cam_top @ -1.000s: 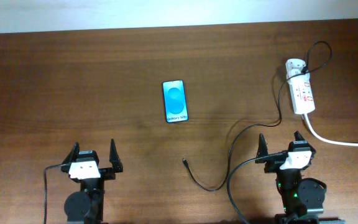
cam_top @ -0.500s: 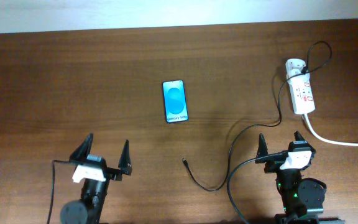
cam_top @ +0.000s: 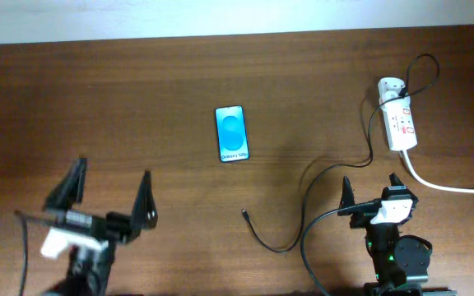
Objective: Plug charger to phone and switch on socket
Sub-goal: 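Move the left gripper forward over the blue phone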
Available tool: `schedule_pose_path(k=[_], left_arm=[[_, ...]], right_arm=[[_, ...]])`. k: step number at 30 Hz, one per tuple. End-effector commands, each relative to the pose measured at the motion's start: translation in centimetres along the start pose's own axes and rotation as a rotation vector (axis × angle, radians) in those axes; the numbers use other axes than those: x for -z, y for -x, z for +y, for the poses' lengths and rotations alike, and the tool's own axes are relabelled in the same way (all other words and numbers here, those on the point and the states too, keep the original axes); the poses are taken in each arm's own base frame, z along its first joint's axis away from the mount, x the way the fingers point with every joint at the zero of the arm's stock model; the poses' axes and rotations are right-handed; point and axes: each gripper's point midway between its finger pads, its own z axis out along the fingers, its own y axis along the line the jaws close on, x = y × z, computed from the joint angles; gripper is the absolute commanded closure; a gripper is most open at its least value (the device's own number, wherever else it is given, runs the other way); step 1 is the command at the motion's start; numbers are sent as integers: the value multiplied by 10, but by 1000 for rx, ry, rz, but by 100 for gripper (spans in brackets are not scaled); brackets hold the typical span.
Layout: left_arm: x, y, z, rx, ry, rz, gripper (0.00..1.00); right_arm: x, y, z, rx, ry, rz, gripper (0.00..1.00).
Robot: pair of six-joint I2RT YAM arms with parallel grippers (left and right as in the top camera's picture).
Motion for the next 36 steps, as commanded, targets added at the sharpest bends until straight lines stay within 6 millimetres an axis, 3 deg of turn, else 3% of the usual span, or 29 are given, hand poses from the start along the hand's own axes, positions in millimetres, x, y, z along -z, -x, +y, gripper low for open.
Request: schedule_pose_path(k=[1,4,8,13,15,18,20,24,26,28,32,36], left_arm=[[-37,4,2,92,-22,283,1],[-63,-13,2,179,-39,578,1],[-91,-31,-41,355,-335,745,1],[-111,-101,-34,494,-218,1021,1],[-116,-133,-33,407,-98,1190,1],[-121,-162,-25,240,97,1391,1],[-129,-183,-39,212,77,1492,1],[-138,-221,-75,270,-37,1561,1],[-140,-239,-82,305,-11,1591,1],[-138,-252,-83,374,69,1626,1],[-130,-300,-71,441,326,1701,1],[-141,-329,-75,462,347,1687,1]], right_arm=[[0,-3,-4,-6,-19,7,2],[0,-3,-4,-6,-19,7,2],[0,-3,-4,-6,-19,7,2],[0,-3,-4,-6,-19,7,2],[0,-3,-4,-5,-19,7,2],[0,-3,-4,-6,-19,7,2],[0,-3,-4,-6,-19,7,2],[0,-3,-4,-6,-19,7,2],[0,-3,-4,-6,-19,7,2],[0,-3,-4,-6,-19,7,1],[0,-3,-4,-6,-19,7,2],[0,-3,-4,-6,-19,7,2]])
